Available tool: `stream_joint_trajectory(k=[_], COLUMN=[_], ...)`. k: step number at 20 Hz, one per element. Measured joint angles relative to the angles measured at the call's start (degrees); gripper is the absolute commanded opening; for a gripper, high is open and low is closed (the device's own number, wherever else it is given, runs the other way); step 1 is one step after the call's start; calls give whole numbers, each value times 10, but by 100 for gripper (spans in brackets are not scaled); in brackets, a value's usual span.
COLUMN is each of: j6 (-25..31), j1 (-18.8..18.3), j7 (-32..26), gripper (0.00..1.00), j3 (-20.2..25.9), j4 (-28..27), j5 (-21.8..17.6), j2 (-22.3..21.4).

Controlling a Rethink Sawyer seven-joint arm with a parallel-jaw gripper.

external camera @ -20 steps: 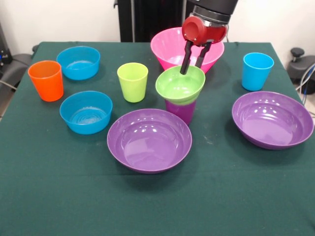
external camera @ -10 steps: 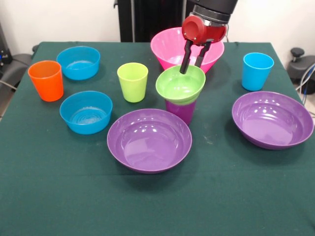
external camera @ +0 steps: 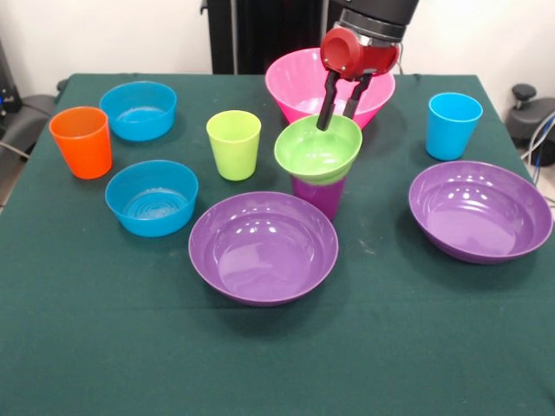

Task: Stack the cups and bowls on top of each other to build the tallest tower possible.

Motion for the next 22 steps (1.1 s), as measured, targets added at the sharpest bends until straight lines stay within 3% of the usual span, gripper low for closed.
stream_joint_trajectory(k=[22], j6=[-5], j1=[19], j7=[0], gripper=[100], j3=[-10], j4=[0], j5=[-5], j2=[34])
